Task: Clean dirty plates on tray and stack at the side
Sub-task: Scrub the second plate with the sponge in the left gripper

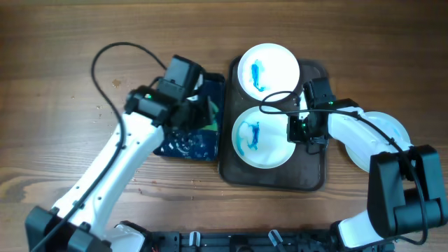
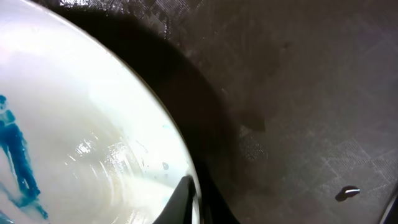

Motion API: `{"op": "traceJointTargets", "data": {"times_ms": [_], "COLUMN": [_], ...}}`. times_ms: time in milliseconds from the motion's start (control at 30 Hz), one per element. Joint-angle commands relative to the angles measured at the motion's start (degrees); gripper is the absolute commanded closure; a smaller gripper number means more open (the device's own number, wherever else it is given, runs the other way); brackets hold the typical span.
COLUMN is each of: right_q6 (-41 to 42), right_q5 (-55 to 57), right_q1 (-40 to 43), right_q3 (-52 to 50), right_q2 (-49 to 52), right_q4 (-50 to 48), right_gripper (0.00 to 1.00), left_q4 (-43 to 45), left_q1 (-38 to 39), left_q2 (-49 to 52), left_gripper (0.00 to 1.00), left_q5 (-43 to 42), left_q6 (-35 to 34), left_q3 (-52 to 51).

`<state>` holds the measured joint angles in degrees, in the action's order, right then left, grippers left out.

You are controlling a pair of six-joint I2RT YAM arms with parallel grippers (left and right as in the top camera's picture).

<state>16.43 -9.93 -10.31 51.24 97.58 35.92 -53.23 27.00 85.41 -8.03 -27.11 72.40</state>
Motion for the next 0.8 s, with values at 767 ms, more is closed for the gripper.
{"op": "traceJointTargets", "data": {"times_ms": [767], "right_q6": [3.2], "right_q5": [4.8], "right_q1": [0.2], "right_q3": [-1.1], "right_q2": [3.6], "right_q4": [0.6], "right_gripper": [0.93], "left_q4": [14.7], "left_q1": [9.2], "left_q2": [32.4], "left_gripper": [0.96], "left_q5": [7.5], "left_q6": [2.4], "left_q3": [3.1]}}
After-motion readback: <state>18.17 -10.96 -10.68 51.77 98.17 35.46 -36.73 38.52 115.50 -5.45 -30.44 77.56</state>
